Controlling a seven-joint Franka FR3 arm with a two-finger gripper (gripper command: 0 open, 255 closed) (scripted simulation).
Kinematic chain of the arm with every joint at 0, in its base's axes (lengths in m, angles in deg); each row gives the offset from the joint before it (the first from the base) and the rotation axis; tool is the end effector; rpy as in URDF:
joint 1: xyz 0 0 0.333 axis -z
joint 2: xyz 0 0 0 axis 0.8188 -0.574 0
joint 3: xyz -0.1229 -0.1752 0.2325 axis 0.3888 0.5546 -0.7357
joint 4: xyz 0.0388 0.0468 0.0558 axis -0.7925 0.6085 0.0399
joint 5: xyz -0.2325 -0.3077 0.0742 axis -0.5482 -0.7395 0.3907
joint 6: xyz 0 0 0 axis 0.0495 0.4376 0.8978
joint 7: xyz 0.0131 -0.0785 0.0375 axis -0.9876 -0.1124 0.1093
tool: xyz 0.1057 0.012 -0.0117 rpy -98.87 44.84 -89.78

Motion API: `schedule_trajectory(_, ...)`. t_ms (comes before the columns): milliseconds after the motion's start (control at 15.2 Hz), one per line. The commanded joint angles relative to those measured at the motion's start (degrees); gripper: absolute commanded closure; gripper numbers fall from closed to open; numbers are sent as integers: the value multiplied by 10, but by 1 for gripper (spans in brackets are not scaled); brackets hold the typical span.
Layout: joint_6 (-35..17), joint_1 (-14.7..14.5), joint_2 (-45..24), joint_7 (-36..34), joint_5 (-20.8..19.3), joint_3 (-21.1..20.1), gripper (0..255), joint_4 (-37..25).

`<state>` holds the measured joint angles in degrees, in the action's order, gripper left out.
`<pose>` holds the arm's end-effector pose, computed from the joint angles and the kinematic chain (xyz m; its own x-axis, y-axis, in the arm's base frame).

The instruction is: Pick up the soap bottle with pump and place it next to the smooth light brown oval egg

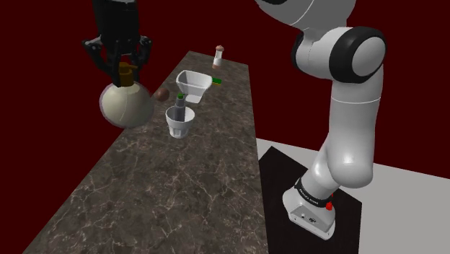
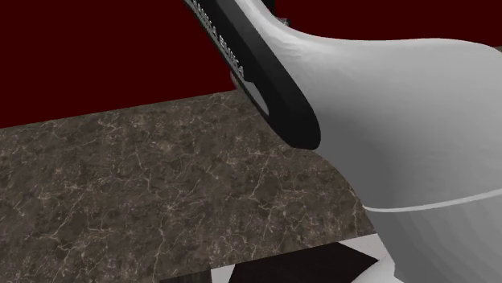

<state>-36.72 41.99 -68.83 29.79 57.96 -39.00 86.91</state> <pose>0.5331 0.3971 0.5966 0.9980 0.0573 0.0256 0.0568 -0.9982 0.0200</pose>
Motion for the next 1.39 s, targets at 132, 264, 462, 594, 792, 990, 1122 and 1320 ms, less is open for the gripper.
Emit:
schedule_trajectory(132,-17,32,-13,42,-2,12,255,1)
schedule_trajectory(264,-24,45,-23,63,-4,18,255,-3)
schedule_trajectory(462,-30,63,-44,93,-10,28,255,-19)
schedule_trajectory(594,-32,71,-62,113,-15,35,255,-36)
schedule_trajectory(792,-29,81,-95,143,-24,46,255,-74)
schedule_trajectory(990,-17,83,-139,175,-35,59,255,-134)
schedule_trajectory(1122,6,75,-192,205,-47,72,255,-214)
schedule_trajectory(1320,-34,94,-170,197,-41,67,255,-149)
